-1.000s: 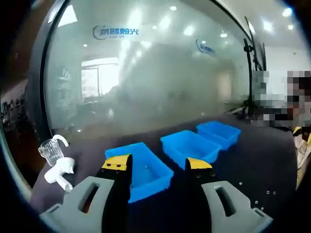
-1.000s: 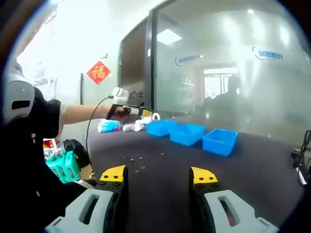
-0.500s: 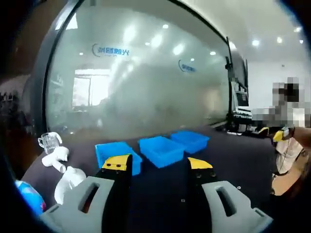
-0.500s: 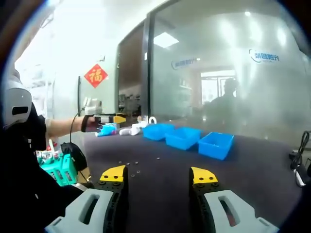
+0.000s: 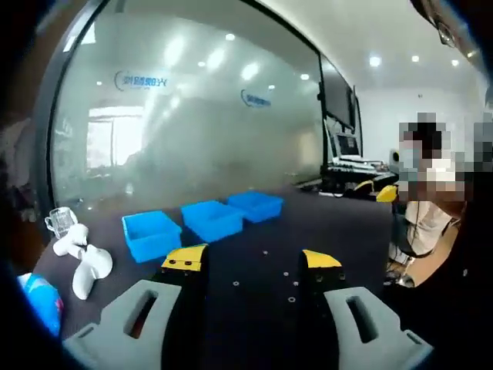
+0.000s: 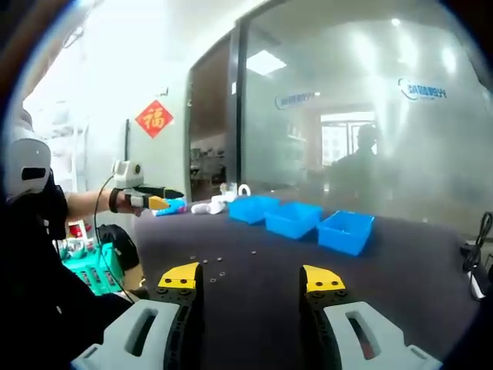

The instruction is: Sort the screws, nuts, and washers into the corresponding bins

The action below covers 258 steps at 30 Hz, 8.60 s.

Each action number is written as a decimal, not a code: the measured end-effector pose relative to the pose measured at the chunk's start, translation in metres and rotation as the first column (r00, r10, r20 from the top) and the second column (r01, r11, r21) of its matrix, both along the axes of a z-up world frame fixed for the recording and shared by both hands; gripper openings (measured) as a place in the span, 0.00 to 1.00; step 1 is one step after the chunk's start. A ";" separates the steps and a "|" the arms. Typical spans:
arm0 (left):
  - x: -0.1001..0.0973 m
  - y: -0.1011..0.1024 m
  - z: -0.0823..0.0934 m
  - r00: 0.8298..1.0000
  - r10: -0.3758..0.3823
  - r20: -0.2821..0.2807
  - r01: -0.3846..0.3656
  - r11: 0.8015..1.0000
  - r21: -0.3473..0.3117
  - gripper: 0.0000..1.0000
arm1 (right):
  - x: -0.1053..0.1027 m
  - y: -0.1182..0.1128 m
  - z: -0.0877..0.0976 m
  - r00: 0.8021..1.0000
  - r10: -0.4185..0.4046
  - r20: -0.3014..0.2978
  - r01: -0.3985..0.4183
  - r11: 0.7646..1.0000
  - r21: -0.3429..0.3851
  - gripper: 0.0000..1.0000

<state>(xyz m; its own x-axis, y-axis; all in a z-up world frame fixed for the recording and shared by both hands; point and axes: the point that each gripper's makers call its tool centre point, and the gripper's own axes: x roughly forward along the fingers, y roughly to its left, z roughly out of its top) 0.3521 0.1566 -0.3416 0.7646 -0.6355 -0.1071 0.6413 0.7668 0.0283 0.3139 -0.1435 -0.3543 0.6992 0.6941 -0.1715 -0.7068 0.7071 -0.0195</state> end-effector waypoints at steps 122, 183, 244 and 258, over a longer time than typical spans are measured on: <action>0.011 -0.121 -0.066 0.828 -0.350 -0.438 0.539 0.713 0.449 0.02 | -0.028 0.011 -0.033 0.986 0.157 -0.057 -0.164 0.973 -0.160 0.46; 0.233 0.053 0.008 0.867 0.492 0.085 -0.499 0.858 0.125 0.22 | -0.014 0.009 -0.007 0.996 0.085 -0.007 -0.085 0.993 -0.078 0.46; -0.046 0.037 -0.033 0.998 0.043 -0.038 -0.039 0.995 0.095 0.40 | -0.007 -0.006 -0.012 0.999 0.048 -0.006 -0.049 0.996 -0.072 0.47; -0.034 -0.018 -0.034 0.987 -0.099 -0.126 0.119 0.980 0.161 0.39 | -0.008 -0.006 -0.013 0.999 0.052 -0.008 -0.052 0.995 -0.086 0.47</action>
